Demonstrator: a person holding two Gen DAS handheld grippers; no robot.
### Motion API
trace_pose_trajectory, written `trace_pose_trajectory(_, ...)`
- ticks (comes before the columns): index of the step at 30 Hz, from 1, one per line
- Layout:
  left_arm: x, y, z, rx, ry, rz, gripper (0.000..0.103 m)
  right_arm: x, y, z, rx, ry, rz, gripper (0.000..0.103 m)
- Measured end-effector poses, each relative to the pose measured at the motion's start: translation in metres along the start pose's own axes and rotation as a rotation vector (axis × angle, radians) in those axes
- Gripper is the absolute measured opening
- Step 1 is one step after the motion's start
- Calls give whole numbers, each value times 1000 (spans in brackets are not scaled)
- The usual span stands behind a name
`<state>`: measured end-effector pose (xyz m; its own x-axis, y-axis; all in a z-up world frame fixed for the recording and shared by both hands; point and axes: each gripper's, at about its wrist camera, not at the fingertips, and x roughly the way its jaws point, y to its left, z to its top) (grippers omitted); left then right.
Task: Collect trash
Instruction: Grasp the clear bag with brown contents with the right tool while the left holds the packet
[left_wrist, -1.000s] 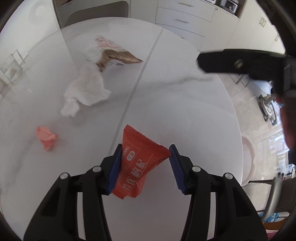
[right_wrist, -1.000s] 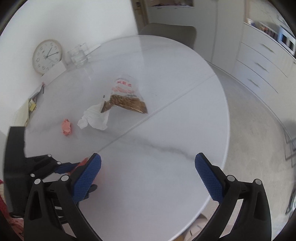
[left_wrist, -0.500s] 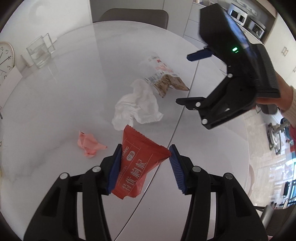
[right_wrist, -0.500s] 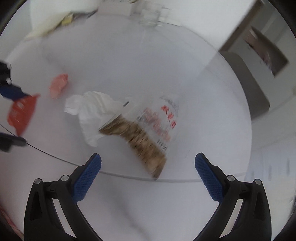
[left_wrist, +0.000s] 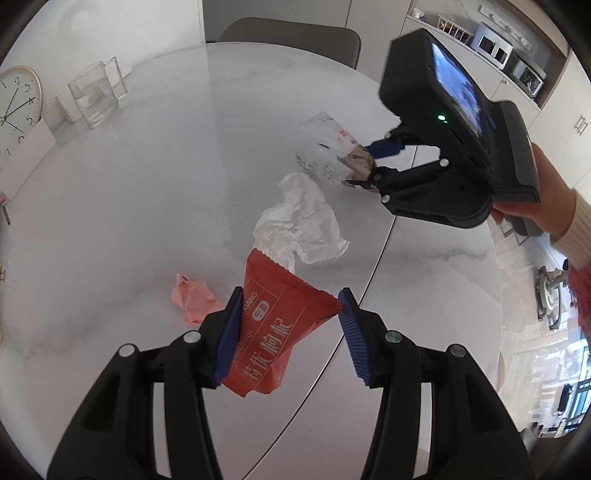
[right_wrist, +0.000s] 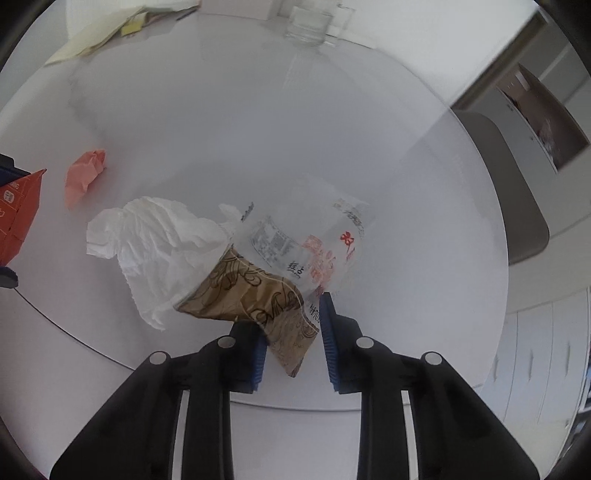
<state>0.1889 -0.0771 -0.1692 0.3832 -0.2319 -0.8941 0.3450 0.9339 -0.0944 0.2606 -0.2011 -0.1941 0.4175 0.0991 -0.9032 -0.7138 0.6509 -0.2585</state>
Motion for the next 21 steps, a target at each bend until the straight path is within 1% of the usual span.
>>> trace_pose_trajectory(3, -4, -4, -1, 3, -9, -6, 50, -12, -5, -11, 96, -25, 8, 22)
trace_pose_trajectory(6, -8, -6, -1, 5, -20, -18, 50, -31, -10, -26, 229, -70, 26, 21)
trace_pose_trajectory(10, -16, -10, -5, 11, -29, -31, 50, -67, -13, -50, 403, -143, 66, 21)
trace_pose_trajectory(13, -27, -15, -9, 18, -41, -43, 50, -92, -8, -66, 488, -193, 81, 21)
trace_pose_trajectory(18, -49, -31, -20, 59, -60, -80, 50, -144, 18, -96, 646, -282, 88, 21)
trace_pose_trajectory(21, -63, -46, -28, 95, -69, -107, 50, -170, 35, -115, 707, -300, 65, 21)
